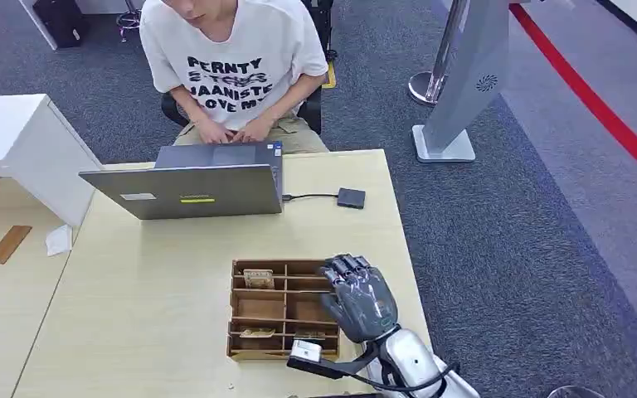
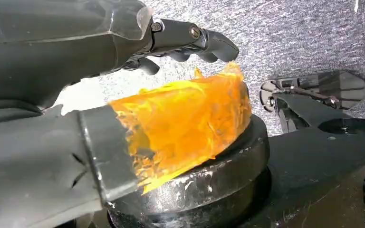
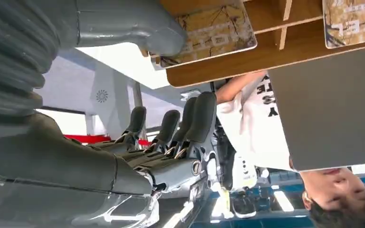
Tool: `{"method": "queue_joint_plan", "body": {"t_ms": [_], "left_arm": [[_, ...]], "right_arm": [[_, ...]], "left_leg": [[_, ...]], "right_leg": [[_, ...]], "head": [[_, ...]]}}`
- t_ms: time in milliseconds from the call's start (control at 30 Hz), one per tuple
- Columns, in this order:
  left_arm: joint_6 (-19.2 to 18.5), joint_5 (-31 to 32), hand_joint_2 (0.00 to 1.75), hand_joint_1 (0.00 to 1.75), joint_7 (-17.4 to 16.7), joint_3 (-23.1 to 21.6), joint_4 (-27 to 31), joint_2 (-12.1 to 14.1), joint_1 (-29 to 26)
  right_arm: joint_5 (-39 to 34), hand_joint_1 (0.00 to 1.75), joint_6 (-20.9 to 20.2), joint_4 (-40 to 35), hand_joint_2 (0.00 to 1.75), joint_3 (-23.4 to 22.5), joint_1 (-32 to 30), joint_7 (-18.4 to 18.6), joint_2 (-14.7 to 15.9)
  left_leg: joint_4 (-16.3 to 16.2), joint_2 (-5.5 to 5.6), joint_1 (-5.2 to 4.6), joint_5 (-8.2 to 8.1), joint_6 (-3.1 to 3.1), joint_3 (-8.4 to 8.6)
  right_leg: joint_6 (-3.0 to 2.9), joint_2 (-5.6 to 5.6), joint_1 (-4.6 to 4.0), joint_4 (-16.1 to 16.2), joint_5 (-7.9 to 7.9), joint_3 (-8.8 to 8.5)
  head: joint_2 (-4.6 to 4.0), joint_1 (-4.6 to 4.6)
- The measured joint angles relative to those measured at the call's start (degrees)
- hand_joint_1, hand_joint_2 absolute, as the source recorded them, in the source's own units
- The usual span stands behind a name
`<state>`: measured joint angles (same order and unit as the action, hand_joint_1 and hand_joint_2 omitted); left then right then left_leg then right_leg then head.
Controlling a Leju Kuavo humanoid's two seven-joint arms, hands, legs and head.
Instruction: Pass the card to the sensor for recognition and then transmit it.
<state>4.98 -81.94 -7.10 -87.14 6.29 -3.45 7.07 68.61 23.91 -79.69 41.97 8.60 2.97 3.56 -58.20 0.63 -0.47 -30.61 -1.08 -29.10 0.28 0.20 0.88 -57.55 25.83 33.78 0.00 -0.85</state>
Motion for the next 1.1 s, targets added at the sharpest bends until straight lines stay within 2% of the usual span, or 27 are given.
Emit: {"method": "queue_joint_plan", "body": {"t_ms": [100,300,367,600,700,733,767,833,1100], "left_arm": [[0.0,0.0,0.00,0.00,0.0,0.0,0.0,0.0,0.0],[0.0,-0.2,0.00,0.00,0.0,0.0,0.0,0.0,0.1],[0.0,-0.2,0.00,0.00,0.0,-0.1,0.0,0.0,0.1],[0.0,-0.3,0.00,0.00,0.0,-0.1,0.0,0.0,0.1],[0.0,-0.3,0.00,0.00,0.0,-0.1,0.0,0.0,0.1],[0.0,-0.4,0.00,0.00,0.0,-0.1,0.0,0.0,0.1],[0.0,-0.4,0.00,0.00,0.0,-0.1,0.0,0.0,0.1],[0.0,-0.5,0.00,0.00,0.0,-0.2,0.0,0.0,0.1],[0.0,-0.7,0.00,0.00,0.0,-0.5,0.0,0.0,0.1]], "right_arm": [[0.0,0.87,-0.3,0.4,1.75,0.0,0.0,0.0,-0.3],[-0.2,0.82,-1.1,1.3,1.75,0.0,0.0,-0.1,-0.8],[-0.4,0.91,-1.2,1.7,1.75,0.0,0.0,-0.3,-1.0],[-0.8,0.89,-1.4,2.5,1.75,0.2,0.0,-0.7,-1.6],[-0.9,1.06,-1.4,2.7,1.75,0.2,0.0,-0.7,-1.7],[-1.0,1.41,-1.5,2.8,1.75,0.2,0.0,-0.7,-1.8],[-1.0,1.57,-1.6,2.8,1.75,0.2,0.0,-0.7,-1.9],[-1.2,1.75,-1.8,3.0,1.75,0.3,0.0,-0.7,-1.9],[-1.4,1.75,-1.9,3.1,1.75,0.3,0.1,-0.7,-1.9]], "left_leg": [[0.0,0.00,0.00,0.00,0.00,0.00],[0.0,0.00,0.00,0.00,0.00,0.00],[0.0,0.00,0.00,0.00,0.00,0.00],[0.0,0.00,0.00,0.00,0.00,0.00],[0.0,0.00,0.00,0.00,0.00,0.00],[0.0,0.00,0.00,0.00,0.00,0.00],[0.0,0.00,0.00,0.00,0.00,0.00],[0.0,0.00,0.00,0.00,0.00,0.00],[0.0,0.00,0.00,0.00,0.00,0.00]], "right_leg": [[0.00,0.00,0.00,0.0,0.00,0.00],[0.00,0.00,0.00,0.0,0.00,0.00],[0.00,0.00,0.00,0.0,0.00,0.00],[0.00,0.00,0.00,0.0,0.00,0.00],[0.00,0.00,0.00,0.0,0.00,0.00],[0.00,0.00,0.00,0.0,0.00,0.00],[0.00,0.00,0.00,0.0,0.00,0.00],[0.00,0.00,0.00,0.0,0.00,0.00],[0.00,0.00,0.00,0.0,0.00,0.00]], "head": [[0.00,0.00],[0.00,0.00],[0.00,0.00],[0.00,0.00],[0.00,0.00],[0.00,-0.02],[0.00,0.00],[0.00,0.00],[0.00,0.00]]}}
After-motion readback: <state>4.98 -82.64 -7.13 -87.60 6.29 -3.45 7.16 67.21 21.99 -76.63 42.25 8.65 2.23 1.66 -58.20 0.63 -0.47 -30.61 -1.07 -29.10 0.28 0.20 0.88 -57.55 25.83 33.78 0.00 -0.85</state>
